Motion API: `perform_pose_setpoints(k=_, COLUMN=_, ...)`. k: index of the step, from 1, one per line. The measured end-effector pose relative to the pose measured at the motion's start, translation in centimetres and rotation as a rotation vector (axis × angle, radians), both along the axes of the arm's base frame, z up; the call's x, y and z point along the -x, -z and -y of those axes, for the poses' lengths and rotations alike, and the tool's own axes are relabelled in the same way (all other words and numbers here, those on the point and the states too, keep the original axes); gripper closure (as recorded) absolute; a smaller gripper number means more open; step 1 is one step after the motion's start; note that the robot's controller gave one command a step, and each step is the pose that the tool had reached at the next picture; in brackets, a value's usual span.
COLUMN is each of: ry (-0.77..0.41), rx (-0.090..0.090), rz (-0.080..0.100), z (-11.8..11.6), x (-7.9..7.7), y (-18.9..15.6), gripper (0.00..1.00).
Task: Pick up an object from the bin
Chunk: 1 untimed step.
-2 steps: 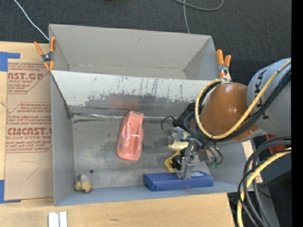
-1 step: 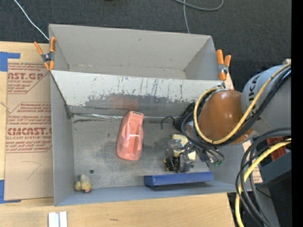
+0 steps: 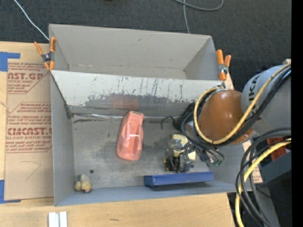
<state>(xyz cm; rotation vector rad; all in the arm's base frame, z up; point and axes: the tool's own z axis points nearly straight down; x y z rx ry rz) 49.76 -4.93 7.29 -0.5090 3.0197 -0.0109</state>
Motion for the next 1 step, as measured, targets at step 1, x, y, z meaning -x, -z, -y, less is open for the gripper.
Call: perform_pose_setpoints(k=1, ry=-0.025, rx=0.001, rz=0.003, z=1.31, x=-0.26, y=0.27, gripper=1.00)
